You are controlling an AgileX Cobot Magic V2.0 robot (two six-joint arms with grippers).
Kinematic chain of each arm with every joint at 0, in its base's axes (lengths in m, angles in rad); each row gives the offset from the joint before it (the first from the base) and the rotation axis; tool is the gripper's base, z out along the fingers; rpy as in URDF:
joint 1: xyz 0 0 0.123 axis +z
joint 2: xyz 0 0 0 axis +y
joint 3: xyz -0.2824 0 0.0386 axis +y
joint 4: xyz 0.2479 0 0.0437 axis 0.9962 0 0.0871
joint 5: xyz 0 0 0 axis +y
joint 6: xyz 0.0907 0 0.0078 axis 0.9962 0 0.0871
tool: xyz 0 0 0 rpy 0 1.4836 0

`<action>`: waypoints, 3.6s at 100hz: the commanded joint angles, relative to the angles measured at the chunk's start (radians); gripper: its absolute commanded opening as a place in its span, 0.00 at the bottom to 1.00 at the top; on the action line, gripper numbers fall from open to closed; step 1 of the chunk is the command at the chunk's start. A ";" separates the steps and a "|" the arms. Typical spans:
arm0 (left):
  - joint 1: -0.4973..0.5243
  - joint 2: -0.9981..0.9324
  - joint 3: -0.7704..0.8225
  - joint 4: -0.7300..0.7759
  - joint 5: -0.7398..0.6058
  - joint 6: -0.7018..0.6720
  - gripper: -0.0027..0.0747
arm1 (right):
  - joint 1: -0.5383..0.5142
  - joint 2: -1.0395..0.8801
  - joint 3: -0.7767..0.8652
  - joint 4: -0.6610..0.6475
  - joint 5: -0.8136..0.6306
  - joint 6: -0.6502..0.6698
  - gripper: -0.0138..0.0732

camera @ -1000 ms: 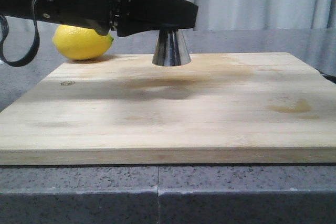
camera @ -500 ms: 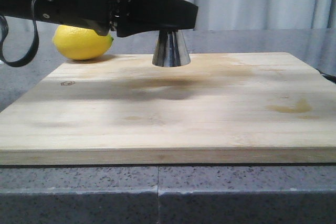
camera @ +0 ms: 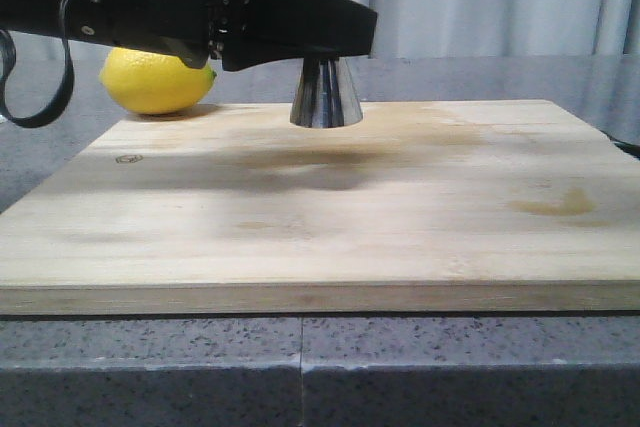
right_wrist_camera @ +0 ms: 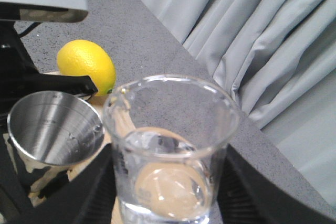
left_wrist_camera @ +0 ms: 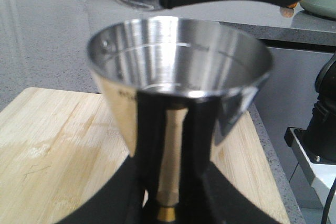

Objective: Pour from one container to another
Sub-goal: 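Bring the beaker above the jigger cup with the right gripper, then tilt the beaker with the right gripper to pour into the jigger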

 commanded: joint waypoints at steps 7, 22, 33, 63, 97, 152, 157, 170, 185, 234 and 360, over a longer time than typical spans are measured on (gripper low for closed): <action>-0.009 -0.049 -0.023 -0.038 -0.205 -0.007 0.01 | 0.002 -0.028 -0.037 -0.041 -0.073 -0.003 0.32; -0.009 -0.049 -0.023 -0.038 -0.205 -0.007 0.01 | 0.002 -0.024 -0.037 -0.052 -0.075 -0.003 0.32; -0.009 -0.049 -0.023 -0.038 -0.205 -0.007 0.01 | 0.002 -0.015 -0.037 -0.070 -0.080 -0.003 0.32; -0.009 -0.049 -0.023 -0.036 -0.205 -0.016 0.01 | 0.002 0.009 -0.037 -0.098 -0.096 -0.003 0.32; -0.009 -0.049 -0.023 -0.030 -0.205 -0.030 0.01 | 0.002 0.018 -0.058 -0.144 -0.078 -0.003 0.32; -0.009 -0.049 -0.023 -0.028 -0.205 -0.030 0.01 | 0.002 0.020 -0.058 -0.217 -0.047 -0.003 0.32; -0.009 -0.049 -0.023 -0.028 -0.205 -0.030 0.01 | 0.002 0.020 -0.058 -0.225 -0.045 -0.003 0.32; -0.009 -0.049 -0.023 -0.028 -0.205 -0.030 0.01 | 0.002 0.020 -0.058 -0.234 -0.044 -0.003 0.32; -0.017 -0.049 -0.023 -0.027 -0.205 -0.030 0.01 | 0.002 0.020 -0.058 -0.251 -0.044 -0.003 0.32; -0.017 -0.049 -0.023 -0.026 -0.205 -0.030 0.01 | 0.002 0.020 -0.058 -0.312 -0.052 -0.003 0.32; -0.017 -0.049 -0.023 -0.026 -0.205 -0.030 0.01 | 0.002 0.020 -0.058 -0.451 -0.058 -0.003 0.32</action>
